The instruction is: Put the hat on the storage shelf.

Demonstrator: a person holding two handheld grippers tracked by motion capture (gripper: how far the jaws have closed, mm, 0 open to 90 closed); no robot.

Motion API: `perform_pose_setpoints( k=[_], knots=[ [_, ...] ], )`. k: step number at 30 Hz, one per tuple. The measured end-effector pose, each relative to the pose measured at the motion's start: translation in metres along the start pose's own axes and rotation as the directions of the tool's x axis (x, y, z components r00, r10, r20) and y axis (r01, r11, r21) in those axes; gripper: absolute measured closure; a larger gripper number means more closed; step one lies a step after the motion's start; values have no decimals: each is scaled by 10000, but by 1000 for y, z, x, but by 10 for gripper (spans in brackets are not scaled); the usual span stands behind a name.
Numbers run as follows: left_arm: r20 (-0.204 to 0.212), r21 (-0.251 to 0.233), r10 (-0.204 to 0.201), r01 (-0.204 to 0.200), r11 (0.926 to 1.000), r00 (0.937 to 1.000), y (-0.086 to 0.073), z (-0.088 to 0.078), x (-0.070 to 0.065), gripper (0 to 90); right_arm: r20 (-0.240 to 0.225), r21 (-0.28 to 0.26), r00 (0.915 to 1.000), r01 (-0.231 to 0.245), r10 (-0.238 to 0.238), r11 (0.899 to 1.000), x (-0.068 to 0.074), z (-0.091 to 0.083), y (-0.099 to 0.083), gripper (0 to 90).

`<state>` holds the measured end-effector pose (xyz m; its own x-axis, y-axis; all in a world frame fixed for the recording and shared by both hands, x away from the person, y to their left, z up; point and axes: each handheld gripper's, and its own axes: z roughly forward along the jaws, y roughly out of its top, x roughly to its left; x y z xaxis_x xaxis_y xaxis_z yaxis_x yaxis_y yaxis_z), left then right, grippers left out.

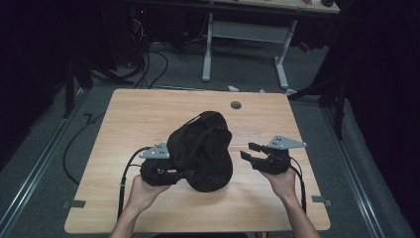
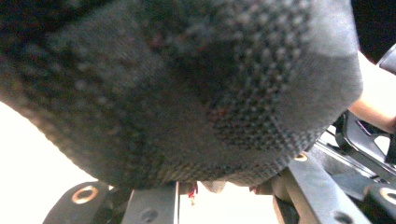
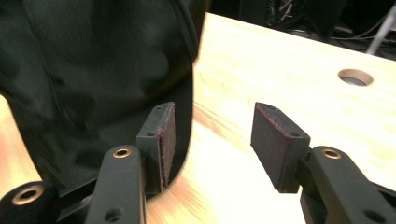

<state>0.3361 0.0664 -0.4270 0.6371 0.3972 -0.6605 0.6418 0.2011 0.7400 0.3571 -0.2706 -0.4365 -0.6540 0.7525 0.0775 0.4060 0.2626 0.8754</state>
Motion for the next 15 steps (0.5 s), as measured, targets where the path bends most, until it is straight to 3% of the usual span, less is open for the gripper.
perform_pose_setpoints(
  k=[3, 9, 12, 14, 15],
  knots=[
    [-76, -273, -34, 32, 9996, 10000, 2, -3, -1, 699, 417, 294, 9991, 85, -97, 9995, -2, 1, -10, 496],
    [-311, -640, -142, 122, 9979, 9994, 7, -5, 0, 698, 990, 864, 9950, -212, 126, 9960, -8, 6, -33, 489],
    [-445, -893, -259, 219, 9958, 9987, 10, -6, 1, 697, 1398, 1193, 9896, -497, 327, 9916, -13, 9, -50, 481],
    [-560, -1070, -276, 214, 9940, 9980, 12, -7, 2, 697, 1466, 1224, 9886, -515, 333, 9911, -14, 9, -53, 480],
    [-640, -1186, -286, 208, 9927, 9975, 13, -7, 2, 697, 1723, 1340, 9843, -628, 391, 9890, -17, 10, -60, 477]
  ],
)
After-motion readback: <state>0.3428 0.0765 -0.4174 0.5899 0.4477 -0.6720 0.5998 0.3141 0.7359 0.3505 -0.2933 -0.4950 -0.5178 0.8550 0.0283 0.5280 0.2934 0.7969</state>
